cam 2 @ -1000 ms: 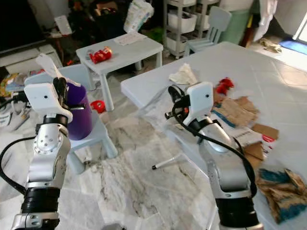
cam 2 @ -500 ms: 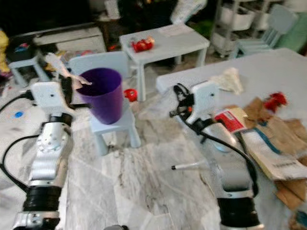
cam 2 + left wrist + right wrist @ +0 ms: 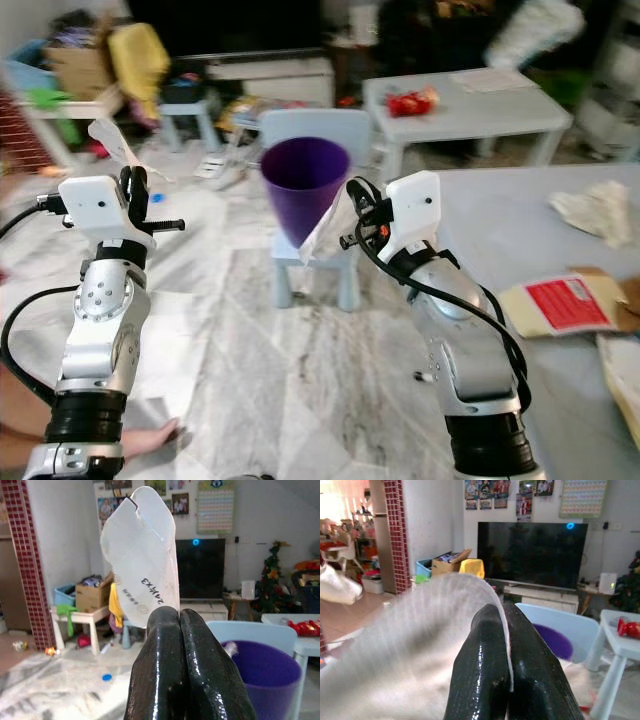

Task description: Picking trash to rubbish bin

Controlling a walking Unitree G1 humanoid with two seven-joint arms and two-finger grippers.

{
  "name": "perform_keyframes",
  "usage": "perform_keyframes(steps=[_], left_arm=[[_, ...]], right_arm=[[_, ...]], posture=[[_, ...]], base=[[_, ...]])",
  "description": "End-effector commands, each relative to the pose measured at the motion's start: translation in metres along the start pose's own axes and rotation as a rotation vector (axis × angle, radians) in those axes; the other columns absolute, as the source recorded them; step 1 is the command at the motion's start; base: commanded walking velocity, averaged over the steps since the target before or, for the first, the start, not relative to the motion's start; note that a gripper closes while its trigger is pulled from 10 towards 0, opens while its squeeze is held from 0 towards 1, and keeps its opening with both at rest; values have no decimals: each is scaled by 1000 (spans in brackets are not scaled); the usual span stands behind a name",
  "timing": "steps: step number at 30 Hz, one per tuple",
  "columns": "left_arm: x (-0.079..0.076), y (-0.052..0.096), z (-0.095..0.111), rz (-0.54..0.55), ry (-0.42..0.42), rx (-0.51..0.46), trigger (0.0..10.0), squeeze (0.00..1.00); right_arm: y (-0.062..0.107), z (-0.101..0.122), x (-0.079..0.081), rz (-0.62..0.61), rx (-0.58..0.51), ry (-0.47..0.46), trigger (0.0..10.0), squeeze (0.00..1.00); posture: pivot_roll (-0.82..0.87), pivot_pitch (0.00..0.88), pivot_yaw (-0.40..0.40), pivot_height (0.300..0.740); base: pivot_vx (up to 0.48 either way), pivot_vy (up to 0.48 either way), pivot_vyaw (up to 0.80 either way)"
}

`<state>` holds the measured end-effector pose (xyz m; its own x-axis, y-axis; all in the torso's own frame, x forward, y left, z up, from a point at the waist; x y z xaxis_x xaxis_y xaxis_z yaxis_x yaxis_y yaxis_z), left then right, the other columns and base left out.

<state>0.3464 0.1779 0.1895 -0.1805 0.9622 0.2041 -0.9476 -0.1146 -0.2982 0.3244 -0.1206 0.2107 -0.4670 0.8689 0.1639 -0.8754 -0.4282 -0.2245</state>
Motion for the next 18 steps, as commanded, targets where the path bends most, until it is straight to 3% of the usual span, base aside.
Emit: perform_keyframes(steps=[1,7,18], left_arm=[[-4,-1,5,-26,5,-20,0,0],[-5,-2,6,-37,43,-23,0,0],[-4,-3,8,-45,43,-32,0,0]], right_arm=[[0,5,-3,-8,-17,-7,10000,0],[0,6,-3,-12,-19,-7,10000,0],[0,6,-4,-17,-21,-9,10000,0]], posture=[[-34,56,8,740],[-36,57,9,740],[-35,61,13,740]], base=[[0,0,0],[198,0,0],[460,0,0]])
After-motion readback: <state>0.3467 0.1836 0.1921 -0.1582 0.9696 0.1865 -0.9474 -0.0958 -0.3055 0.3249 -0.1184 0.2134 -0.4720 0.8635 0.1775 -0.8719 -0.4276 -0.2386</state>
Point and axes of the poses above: a point about 5 cm out from each wrist's last joint towards the gripper, its own y axis pointing back from the gripper into the wrist, its own z axis along the axis of the wrist's last joint, x = y × z, the point moved 2 cm from there along -y, pointing out of the wrist towards the gripper, and after that the axes turned 14 degrees about -y, right-handed, at the moved point
